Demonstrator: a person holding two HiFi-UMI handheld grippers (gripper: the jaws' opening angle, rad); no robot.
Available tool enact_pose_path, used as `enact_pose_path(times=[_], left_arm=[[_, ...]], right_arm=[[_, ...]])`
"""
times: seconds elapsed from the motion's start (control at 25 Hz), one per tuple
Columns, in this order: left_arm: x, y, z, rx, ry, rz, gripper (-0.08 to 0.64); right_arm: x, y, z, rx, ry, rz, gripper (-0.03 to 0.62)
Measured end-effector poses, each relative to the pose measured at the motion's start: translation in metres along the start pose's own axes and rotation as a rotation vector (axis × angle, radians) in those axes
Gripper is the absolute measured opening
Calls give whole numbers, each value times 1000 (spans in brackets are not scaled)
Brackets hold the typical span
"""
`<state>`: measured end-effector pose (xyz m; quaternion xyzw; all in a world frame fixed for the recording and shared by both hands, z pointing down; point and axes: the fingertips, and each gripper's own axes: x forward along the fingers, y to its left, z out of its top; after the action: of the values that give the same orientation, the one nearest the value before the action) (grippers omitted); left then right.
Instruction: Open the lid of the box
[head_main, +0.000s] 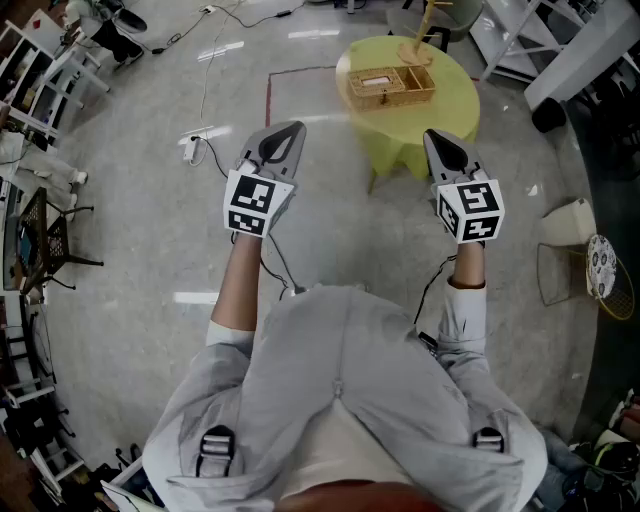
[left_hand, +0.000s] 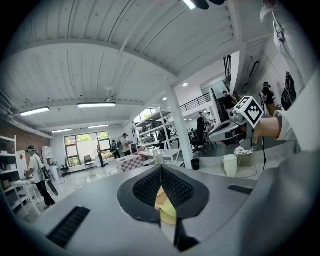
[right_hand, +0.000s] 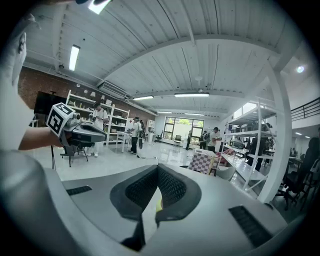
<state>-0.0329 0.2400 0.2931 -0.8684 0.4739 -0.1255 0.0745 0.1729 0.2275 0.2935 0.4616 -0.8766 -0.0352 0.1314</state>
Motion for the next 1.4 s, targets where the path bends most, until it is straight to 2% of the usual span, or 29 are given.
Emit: enact_pose_path(times=[0.4, 0.56, 0.88, 1.2, 1.4], left_arm=[[19, -21, -7, -5, 36, -12, 29], [21, -30, -10, -11, 50, 10, 29], [28, -32, -18, -18, 84, 55, 29], [72, -7, -33, -35, 94, 52, 29], [121, 25, -48, -39, 88, 13, 29]], right_arm=[[-6, -21, -11, 9, 11, 1, 20], [-9, -32, -21, 52, 8, 15, 20], [-8, -44, -34, 59, 5, 71, 20], [39, -55, -42, 53, 11, 113, 20], [90, -71, -45, 44, 45, 76, 20]])
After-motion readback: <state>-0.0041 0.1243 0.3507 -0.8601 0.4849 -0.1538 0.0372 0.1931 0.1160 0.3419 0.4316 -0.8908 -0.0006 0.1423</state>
